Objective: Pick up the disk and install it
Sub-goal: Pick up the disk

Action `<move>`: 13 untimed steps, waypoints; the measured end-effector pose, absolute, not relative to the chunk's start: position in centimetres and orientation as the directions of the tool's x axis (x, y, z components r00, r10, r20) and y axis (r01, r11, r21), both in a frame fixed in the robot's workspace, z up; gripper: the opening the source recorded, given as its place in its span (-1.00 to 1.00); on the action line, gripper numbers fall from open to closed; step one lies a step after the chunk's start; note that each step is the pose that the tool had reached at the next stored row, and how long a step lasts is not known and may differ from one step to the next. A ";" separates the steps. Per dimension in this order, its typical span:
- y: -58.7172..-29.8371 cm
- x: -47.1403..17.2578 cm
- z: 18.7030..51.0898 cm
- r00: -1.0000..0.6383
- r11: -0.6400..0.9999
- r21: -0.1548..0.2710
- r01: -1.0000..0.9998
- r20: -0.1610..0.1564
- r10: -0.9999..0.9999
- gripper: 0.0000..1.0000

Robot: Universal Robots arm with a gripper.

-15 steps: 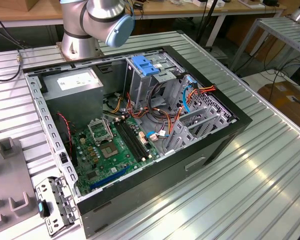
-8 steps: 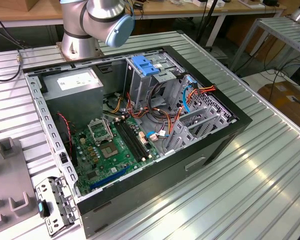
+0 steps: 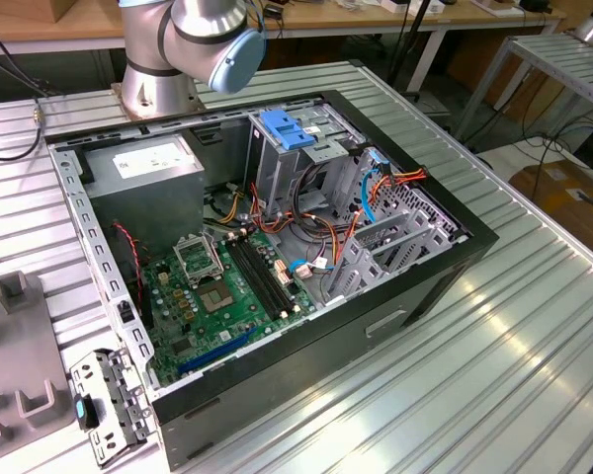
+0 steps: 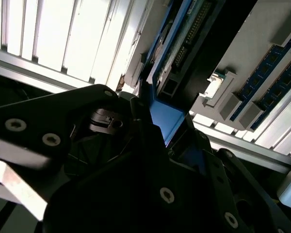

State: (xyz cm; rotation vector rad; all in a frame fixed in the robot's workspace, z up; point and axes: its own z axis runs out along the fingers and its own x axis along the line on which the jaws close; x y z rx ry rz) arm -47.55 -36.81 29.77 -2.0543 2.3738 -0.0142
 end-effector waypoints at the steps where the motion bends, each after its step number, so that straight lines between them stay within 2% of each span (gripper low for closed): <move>1: -36.8 -47.6 29.8 -0.144 0.144 -0.008 -0.990 0.004 -0.990 -0.21; 13: -36.8 -47.6 29.7 -0.144 0.144 -0.008 -0.990 0.004 -0.990 -0.25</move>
